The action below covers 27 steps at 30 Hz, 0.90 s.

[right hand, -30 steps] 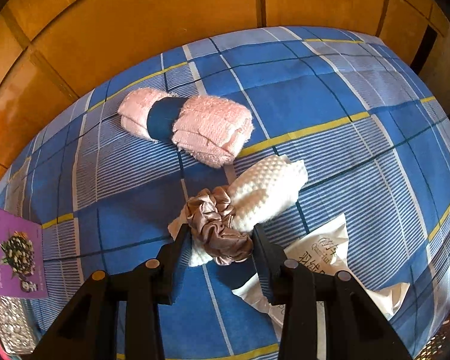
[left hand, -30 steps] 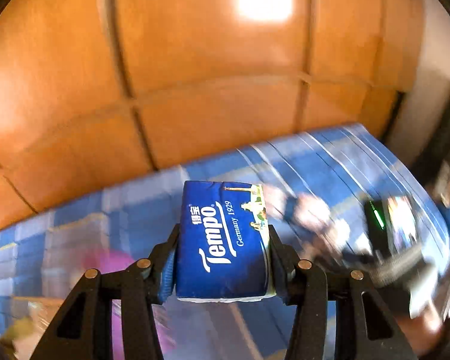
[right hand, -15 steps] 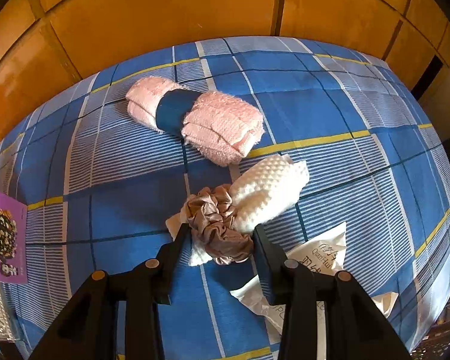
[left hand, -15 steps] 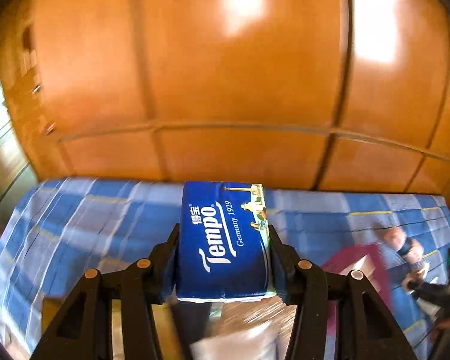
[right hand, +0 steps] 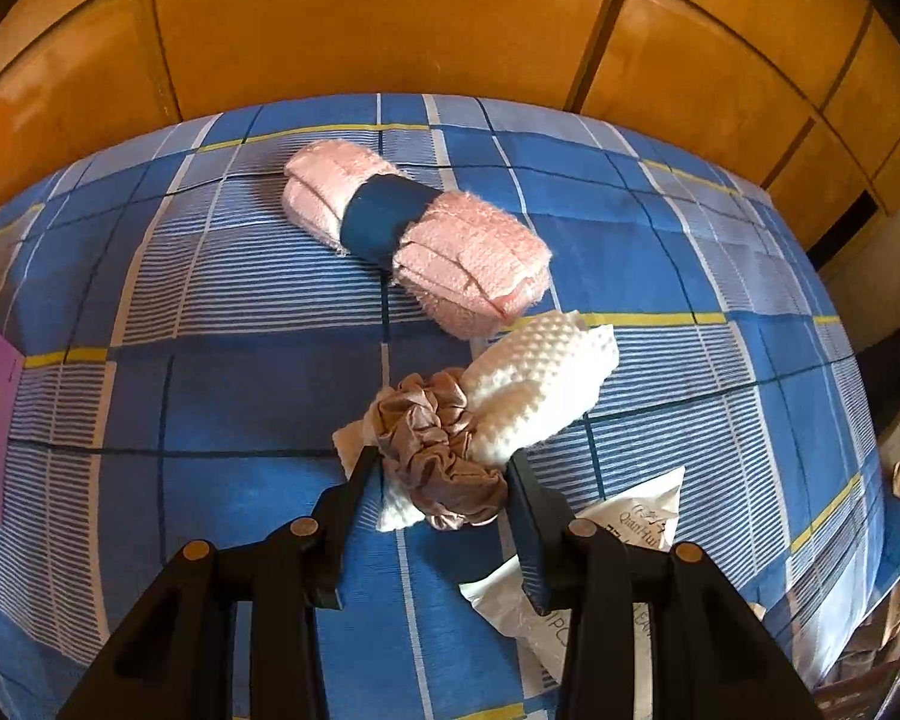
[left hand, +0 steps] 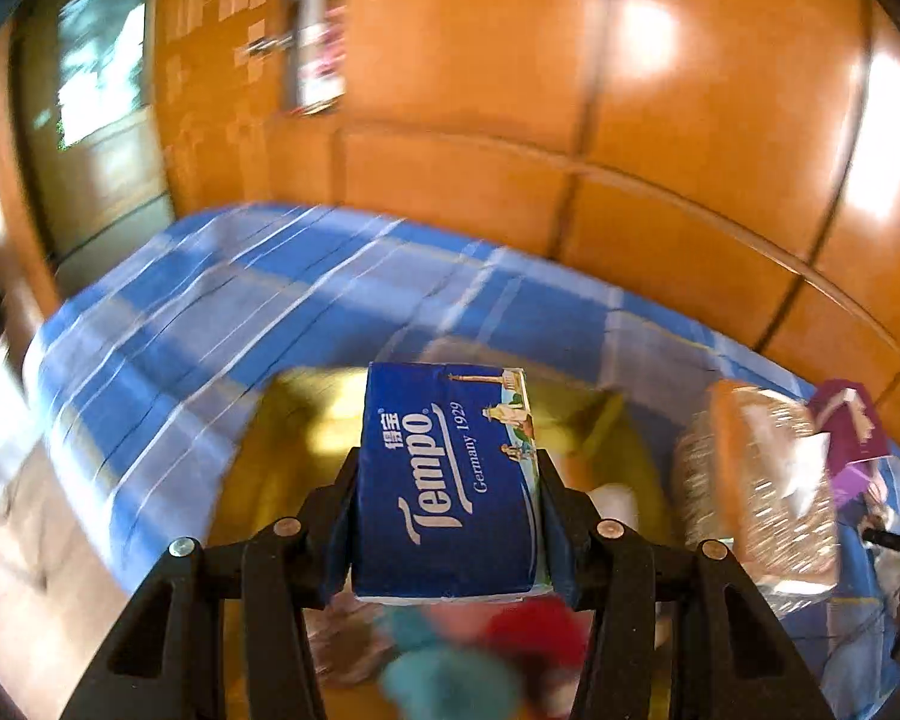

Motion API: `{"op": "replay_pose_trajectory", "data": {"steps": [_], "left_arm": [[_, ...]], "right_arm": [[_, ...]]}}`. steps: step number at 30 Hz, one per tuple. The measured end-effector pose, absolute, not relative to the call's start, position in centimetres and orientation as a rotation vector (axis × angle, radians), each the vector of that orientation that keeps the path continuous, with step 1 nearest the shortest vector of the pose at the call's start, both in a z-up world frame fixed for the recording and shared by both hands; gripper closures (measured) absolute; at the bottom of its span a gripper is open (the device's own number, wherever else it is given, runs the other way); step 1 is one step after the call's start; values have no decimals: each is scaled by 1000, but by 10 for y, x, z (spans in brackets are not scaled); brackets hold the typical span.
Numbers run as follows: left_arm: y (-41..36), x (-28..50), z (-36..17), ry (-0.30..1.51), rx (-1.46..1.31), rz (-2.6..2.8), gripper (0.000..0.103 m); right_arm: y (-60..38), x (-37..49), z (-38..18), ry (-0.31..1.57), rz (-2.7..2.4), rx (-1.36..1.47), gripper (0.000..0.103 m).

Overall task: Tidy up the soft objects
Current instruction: 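Lift the Tempo pack toward the tray with the left tool while the right tool grasps the brown scrunchie, then drop the blue Tempo pack into the gold tray by opening the left tool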

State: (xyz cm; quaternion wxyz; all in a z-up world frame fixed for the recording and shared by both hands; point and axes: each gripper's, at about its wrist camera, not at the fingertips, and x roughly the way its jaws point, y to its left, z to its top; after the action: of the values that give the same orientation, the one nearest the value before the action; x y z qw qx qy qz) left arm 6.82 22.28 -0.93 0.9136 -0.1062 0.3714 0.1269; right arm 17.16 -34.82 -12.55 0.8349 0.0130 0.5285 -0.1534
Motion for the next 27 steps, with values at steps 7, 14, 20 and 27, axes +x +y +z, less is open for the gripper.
{"op": "replay_pose_trajectory", "data": {"steps": [7, 14, 20, 27], "left_arm": [[272, 38, -49, 834, -282, 353, 51], [278, 47, -66, 866, -258, 308, 49], [272, 57, -69, 856, -214, 318, 23], [258, 35, -61, 827, -218, 318, 23]], "right_arm": [[-339, 169, -127, 1096, -346, -50, 63], [-333, 168, -129, 1080, -367, -91, 64], [-329, 166, -130, 1059, -387, -112, 64], [-327, 167, -129, 1057, -399, -127, 64]]}}
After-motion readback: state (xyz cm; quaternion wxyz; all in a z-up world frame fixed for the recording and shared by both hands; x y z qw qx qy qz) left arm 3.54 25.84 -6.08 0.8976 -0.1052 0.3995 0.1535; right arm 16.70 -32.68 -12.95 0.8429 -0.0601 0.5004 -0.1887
